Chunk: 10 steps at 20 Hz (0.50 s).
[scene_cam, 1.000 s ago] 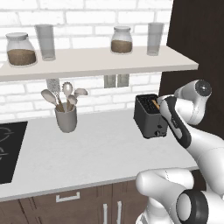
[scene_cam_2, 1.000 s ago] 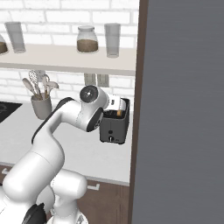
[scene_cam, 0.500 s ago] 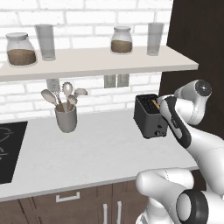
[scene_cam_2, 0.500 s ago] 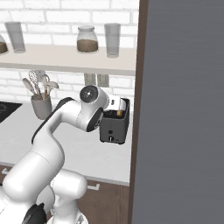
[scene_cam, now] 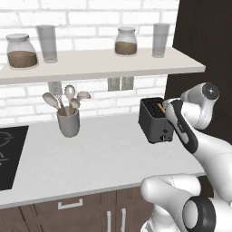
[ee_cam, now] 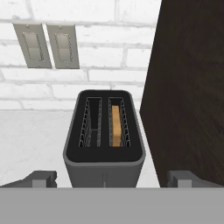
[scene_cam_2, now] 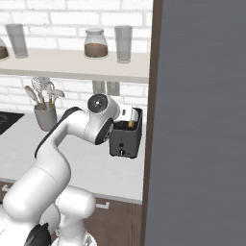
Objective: Start the toaster. Once the lever pops up, take the bread to the plate on the dining counter.
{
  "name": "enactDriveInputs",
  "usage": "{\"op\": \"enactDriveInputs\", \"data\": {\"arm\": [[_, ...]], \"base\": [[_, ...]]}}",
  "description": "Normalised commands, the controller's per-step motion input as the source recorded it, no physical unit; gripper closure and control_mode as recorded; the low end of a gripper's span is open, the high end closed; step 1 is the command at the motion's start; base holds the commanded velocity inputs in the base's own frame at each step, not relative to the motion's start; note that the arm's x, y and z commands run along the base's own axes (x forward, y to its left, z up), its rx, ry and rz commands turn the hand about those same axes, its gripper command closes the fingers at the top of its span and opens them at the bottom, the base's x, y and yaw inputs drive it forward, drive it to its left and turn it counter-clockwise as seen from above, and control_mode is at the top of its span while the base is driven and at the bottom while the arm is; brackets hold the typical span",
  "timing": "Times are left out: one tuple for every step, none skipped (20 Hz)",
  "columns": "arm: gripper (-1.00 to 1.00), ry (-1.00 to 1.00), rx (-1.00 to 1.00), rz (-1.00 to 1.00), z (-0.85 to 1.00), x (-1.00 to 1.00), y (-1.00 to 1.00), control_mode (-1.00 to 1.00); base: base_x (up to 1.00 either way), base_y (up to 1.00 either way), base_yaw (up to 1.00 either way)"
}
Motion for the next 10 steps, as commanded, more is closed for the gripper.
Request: {"op": "enactDriveInputs", "data": {"arm": [[-1.00,0.00,0.00,0.00,0.00,0.00,0.00,-1.00],[-1.00,0.00,0.00,0.00,0.00,0.00,0.00,-1.00],[-1.00,0.00,0.00,0.00,0.00,0.00,0.00,-1.00],[-1.00,0.00,0.00,0.00,0.00,0.00,0.00,-1.00],[-1.00,0.00,0.00,0.00,0.00,0.00,0.00,-1.00],[-1.00,0.00,0.00,0.00,0.00,0.00,0.00,-1.00],[-1.00,0.00,0.00,0.00,0.00,0.00,0.00,-1.00],[-1.00,0.00,0.00,0.00,0.00,0.00,0.00,-1.00],[-1.00,0.00,0.00,0.00,0.00,0.00,0.00,-1.00],[-1.00,0.00,0.00,0.00,0.00,0.00,0.00,-1.00]], "base": [[0.00,0.00,0.00],[0.00,0.00,0.00],[0.00,0.00,0.00],[0.00,0.00,0.00],[0.00,0.00,0.00],[0.00,0.00,0.00],[0.00,0.00,0.00],[0.00,0.00,0.00],[0.00,0.00,0.00],[0.00,0.00,0.00]]}}
